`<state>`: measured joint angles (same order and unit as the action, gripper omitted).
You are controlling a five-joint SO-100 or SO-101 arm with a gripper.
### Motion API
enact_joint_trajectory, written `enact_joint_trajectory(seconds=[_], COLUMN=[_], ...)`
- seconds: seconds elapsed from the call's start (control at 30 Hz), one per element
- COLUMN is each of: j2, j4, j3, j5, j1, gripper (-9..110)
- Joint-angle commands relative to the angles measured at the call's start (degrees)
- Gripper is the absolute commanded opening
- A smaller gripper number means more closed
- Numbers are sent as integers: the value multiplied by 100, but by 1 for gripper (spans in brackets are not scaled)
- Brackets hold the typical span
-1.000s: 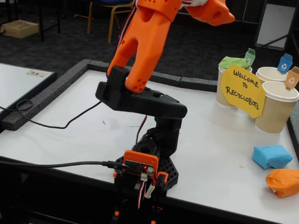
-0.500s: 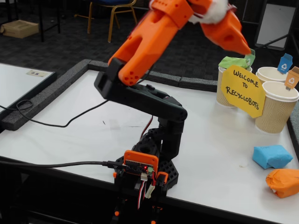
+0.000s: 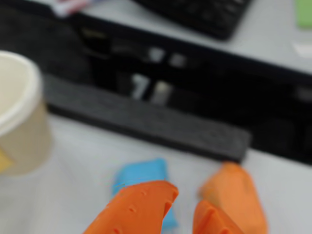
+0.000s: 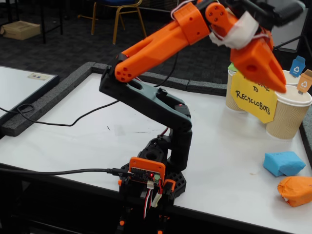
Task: Sort rubbish by color.
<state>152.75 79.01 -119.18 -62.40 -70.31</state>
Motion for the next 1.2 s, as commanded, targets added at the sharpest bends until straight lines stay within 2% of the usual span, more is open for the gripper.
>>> enact_joint_trajectory(seconds=[0.0, 0.23, 0.5, 0.8, 1.03, 1.17], j2=[35, -545, -1828, -3445, -4570, -4992], j4=[-167, -211, -940, -1230, -1898, -1898], j3=[26, -9, 114, 721, 1266, 1529], j5=[79, -255, -1969, -3885, -4069, -4069], j1=[-299, 26, 281, 211, 220, 246], gripper=[0, 0, 0, 0, 0, 8])
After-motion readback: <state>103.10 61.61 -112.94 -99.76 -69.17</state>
